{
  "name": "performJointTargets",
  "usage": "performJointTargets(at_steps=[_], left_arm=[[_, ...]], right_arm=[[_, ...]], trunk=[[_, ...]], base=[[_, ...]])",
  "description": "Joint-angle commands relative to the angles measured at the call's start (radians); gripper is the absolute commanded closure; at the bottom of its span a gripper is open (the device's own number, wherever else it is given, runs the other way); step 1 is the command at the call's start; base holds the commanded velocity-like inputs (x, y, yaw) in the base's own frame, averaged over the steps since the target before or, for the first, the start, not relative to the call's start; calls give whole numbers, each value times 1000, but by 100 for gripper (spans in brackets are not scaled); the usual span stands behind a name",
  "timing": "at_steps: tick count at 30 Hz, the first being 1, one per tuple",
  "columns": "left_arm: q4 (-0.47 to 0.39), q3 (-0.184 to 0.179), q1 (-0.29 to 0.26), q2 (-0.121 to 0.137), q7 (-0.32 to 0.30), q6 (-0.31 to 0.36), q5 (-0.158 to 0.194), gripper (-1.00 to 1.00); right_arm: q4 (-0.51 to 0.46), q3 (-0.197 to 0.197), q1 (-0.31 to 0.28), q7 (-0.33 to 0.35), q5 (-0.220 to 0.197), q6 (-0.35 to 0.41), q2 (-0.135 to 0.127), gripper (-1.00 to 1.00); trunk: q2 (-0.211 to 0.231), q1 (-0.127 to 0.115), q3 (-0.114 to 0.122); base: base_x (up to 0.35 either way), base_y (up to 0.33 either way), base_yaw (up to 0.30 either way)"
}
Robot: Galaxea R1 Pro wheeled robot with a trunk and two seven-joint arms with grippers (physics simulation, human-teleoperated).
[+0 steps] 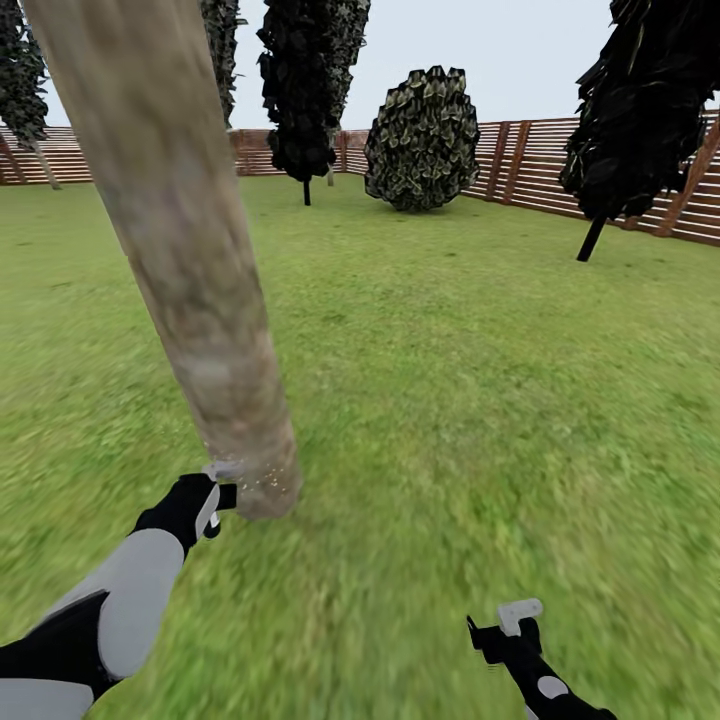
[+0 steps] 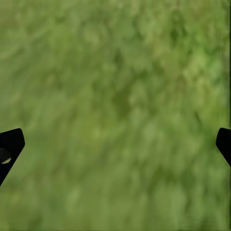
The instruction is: In the garden, pick up the pesticide atomizer on the floor and spray pesticide onto both trees until each tree trunk is fully covered.
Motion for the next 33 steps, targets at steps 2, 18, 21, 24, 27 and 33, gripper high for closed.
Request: performJointTargets(at_steps=[2,18,21,24,27,33], left_arm=[[-1,5,2,-4,1,0,0,100],[-72,2,4,86,-5,14,-1,100],[-69,4,3,50,-5,14,0,100],[-74,2,2,13,-3,13,-2,100],[-78,1,2,17,-3,13,-2,100],[-85,3,3,9,1,12,-2,100]], right_arm=[[0,9,-1,-3,-10,-3,0,-100],[0,9,-1,-3,-10,-3,-2,-100],[0,9,-1,-3,-10,-3,-2,-100],[0,9,-1,-3,-10,-2,-2,-100],[0,9,-1,-3,-10,-2,-2,-100],[0,9,-1,-3,-10,-2,-2,-100]], trunk=[[0,0,-1],[0,0,-1],[0,0,-1],[0,0,-1],[0,0,-1],[0,0,-1]], base=[[238,-170,2],[-79,-108,0],[0,0,169],[0,0,262],[2,0,191],[164,-143,15]])
